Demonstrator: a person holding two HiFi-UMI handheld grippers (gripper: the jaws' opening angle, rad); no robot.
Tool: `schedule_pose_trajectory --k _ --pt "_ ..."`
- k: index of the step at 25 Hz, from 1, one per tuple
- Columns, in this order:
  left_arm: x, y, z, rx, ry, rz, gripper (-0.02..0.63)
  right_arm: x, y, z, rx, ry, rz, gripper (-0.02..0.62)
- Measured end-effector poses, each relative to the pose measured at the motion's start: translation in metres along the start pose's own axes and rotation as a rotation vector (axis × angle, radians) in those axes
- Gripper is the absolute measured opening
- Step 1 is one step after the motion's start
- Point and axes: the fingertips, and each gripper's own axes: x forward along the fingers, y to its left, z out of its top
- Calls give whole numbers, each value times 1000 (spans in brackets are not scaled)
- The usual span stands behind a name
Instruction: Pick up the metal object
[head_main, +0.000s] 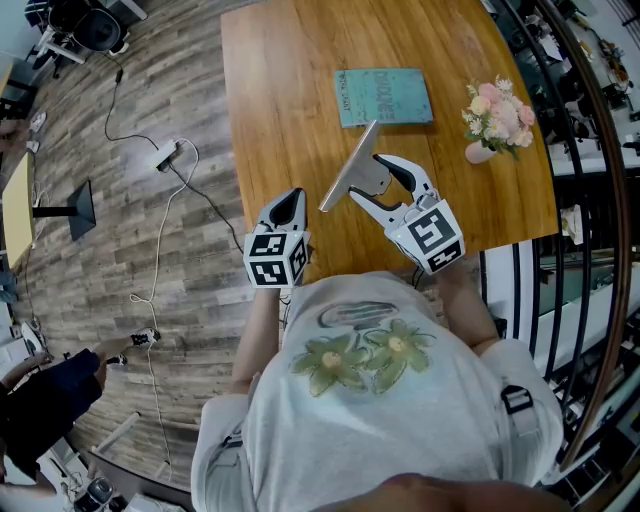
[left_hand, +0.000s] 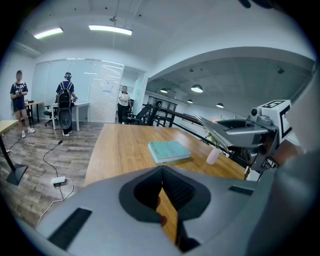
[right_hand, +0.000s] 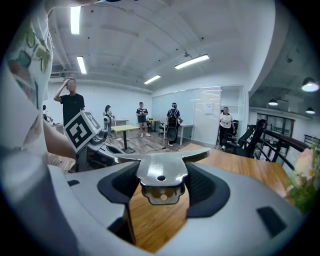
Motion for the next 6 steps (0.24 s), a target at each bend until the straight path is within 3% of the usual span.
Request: schedule_pose_trajectory --k 6 --pt "1 1 1 -2 1 -1 15 0 -2 -5 1 18 -7 288"
